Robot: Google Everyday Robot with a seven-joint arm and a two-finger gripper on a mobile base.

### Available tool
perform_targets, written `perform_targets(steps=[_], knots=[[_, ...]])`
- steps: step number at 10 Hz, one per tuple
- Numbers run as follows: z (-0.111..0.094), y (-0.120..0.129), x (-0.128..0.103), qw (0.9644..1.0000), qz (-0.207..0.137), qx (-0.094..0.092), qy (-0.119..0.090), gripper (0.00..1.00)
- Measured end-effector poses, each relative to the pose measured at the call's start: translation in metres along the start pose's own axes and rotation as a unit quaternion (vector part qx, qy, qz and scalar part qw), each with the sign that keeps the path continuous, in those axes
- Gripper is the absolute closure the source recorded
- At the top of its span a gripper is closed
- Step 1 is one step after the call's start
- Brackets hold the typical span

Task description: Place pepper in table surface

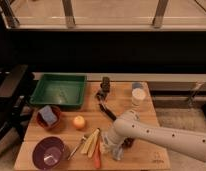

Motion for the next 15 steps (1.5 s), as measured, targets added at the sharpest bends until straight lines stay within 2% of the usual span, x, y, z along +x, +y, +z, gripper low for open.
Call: perform_targets(steps=[2,3,5,7,10,12,15], knots=[[-0.028,0.002,0.007,0.9996,0.011,-0.004,0.027,1.0],[-0.048,0.0,0.01,0.999,0.016,-0.007,0.041,0.95],[-0.08,-0.006,0.014,0.9977,0.022,-0.009,0.063,0.78],[-0.097,-0.015,0.016,0.9972,0.025,-0.006,0.07,0.56],[-0.085,-0.025,0.016,0.9978,0.025,0.003,0.061,0.3],[-0.078,-0.028,0.013,0.998,0.033,0.007,0.053,0.28],[-0.062,-0.034,0.008,0.9985,0.044,0.002,0.034,0.28]])
